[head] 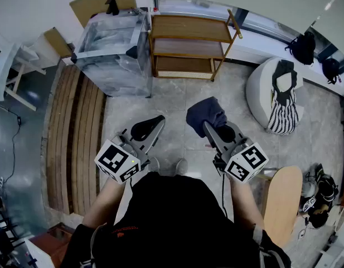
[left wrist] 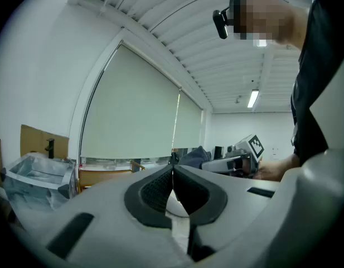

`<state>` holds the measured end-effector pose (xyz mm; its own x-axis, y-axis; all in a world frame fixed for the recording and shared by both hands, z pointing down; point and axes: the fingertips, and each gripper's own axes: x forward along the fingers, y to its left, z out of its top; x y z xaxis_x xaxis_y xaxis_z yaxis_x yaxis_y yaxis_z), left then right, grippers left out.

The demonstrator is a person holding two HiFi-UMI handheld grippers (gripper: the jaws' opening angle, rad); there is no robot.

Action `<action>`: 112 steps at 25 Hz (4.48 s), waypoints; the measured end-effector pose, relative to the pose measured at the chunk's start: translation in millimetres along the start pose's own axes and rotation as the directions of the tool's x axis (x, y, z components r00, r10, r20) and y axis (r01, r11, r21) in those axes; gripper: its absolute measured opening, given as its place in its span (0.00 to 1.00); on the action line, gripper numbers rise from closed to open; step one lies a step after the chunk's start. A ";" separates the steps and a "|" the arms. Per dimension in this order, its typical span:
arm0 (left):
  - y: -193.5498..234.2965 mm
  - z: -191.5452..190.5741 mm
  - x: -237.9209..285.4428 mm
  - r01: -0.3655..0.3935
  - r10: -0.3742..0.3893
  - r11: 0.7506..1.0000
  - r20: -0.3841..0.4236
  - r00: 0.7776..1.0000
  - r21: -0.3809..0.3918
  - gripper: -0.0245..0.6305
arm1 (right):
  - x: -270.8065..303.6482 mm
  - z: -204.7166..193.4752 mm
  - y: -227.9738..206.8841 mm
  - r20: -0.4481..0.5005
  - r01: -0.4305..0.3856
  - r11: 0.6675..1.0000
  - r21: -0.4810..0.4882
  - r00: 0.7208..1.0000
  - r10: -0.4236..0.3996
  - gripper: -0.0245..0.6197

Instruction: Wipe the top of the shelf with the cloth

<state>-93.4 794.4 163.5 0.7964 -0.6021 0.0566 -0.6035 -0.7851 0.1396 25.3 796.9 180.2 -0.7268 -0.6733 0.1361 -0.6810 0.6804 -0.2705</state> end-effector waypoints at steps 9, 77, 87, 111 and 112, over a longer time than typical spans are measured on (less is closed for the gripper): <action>-10.8 -10.7 20.0 -0.017 0.017 1.000 -0.012 1.000 -0.006 0.07 | -11.9 -4.6 -24.8 -0.003 0.003 1.000 0.008 1.000 -0.003 0.11; 348.9 -25.0 167.4 0.027 -0.035 0.997 -0.122 0.992 -0.069 0.07 | 301.9 36.6 -239.0 -0.122 0.122 0.985 0.123 0.987 -0.107 0.11; 389.3 -20.1 195.4 0.060 -0.066 0.997 -0.139 0.988 -0.050 0.07 | 339.1 42.9 -267.3 -0.126 0.151 0.978 0.146 0.983 -0.133 0.11; 466.0 -0.2 321.8 0.023 -0.025 1.000 -0.140 0.990 -0.021 0.07 | 402.4 81.3 -404.7 -0.104 0.103 0.979 0.174 0.991 -0.086 0.11; 470.4 0.4 333.1 0.016 -0.019 1.000 -0.142 0.990 -0.023 0.07 | 405.4 83.7 -417.1 -0.108 0.098 0.979 0.177 0.991 -0.080 0.11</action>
<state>-111.9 224.5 247.6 0.8051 -0.5606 0.1937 -0.5899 -0.7909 0.1627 22.2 216.0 268.5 -0.6754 -0.6905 0.2590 -0.7225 0.5490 -0.4202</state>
